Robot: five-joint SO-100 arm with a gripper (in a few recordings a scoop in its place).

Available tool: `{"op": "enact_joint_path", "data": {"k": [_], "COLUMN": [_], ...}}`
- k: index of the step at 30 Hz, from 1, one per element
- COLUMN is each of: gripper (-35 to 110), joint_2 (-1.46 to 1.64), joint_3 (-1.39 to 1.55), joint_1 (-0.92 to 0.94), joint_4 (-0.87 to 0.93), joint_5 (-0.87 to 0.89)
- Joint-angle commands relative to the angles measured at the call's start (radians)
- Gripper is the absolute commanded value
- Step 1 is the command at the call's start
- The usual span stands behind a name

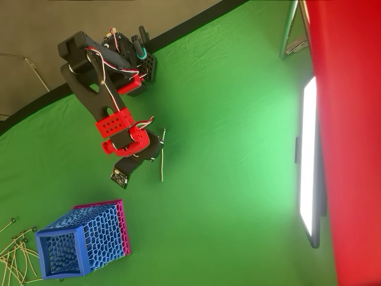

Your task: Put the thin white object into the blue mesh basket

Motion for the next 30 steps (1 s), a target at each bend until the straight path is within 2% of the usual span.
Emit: {"op": "enact_joint_path", "data": {"k": [1, 13, 30], "gripper": [4, 12, 12], "joint_2": [-0.043, -0.146, -0.135], "joint_3": [-0.098, -0.186, -0.009], "joint_1": [0.005, 0.015, -0.097], "joint_4": [0.051, 0.152, -0.023], "joint_5": [-0.002, -0.238, -0.19]}}
